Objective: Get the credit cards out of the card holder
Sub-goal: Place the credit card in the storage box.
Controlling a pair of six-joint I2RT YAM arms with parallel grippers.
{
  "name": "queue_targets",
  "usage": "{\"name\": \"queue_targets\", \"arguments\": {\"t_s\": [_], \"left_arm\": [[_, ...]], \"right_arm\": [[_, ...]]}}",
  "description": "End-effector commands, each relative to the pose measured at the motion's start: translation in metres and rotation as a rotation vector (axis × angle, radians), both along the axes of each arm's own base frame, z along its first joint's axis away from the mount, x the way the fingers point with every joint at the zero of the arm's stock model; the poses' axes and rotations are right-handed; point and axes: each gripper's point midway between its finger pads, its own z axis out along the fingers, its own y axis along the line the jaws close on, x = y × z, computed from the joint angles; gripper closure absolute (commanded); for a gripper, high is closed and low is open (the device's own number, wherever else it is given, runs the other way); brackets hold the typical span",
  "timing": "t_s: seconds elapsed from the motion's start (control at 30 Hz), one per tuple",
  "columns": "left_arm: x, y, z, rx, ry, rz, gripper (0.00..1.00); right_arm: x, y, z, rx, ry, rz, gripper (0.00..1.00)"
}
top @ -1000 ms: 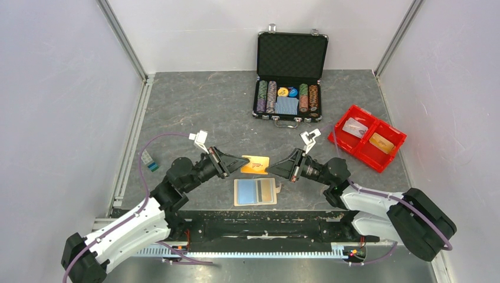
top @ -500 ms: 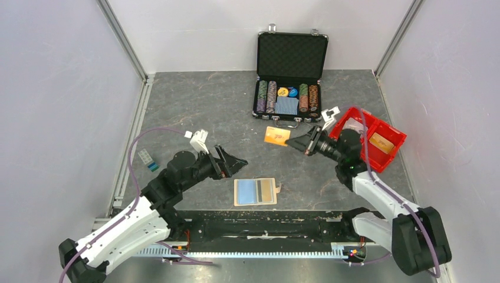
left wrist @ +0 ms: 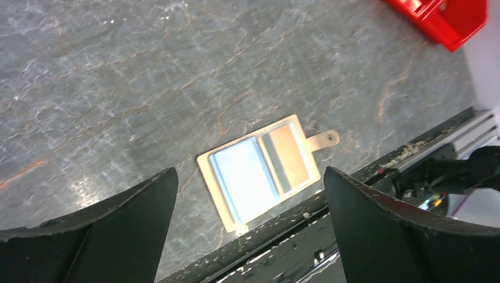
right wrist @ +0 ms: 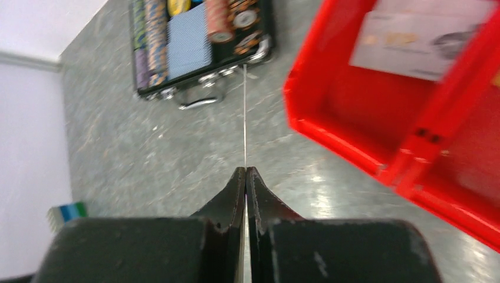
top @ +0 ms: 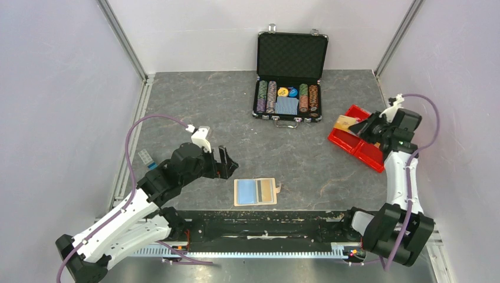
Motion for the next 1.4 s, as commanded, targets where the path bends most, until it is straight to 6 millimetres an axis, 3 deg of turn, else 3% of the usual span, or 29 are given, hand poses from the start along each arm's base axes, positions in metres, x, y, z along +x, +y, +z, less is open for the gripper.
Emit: {"name": "queue_targets", "arguments": {"t_s": [0.0,0.23,0.5,0.97,1.37], "left_arm": [[0.004,0.011,0.005,0.104,-0.049,-0.02,0.0],[0.002,0.012,-0.004,0.14,-0.03,-0.042,0.0],[0.003,0.006,-0.007,0.151,-0.017,-0.067,0.0],[0.006,0.009,-0.008,0.16,-0.024,-0.049,0.0],[0.006,0.006,-0.013,0.17,-0.009,-0.06,0.0]], "right_arm": [[-0.009,-0.044,0.004,-0.167,0.106,-0.107,1.0],[-0.032,-0.108,0.002,-0.338,0.248,-0.264,1.0],[-0.031,-0.149,0.004,-0.416,0.296,-0.321,1.0],[-0.012,-0.164,-0.035,-0.397,0.364,-0.289,1.0],[0.011,-0.169,-0.046,-0.347,0.343,-0.283,1.0]]}}
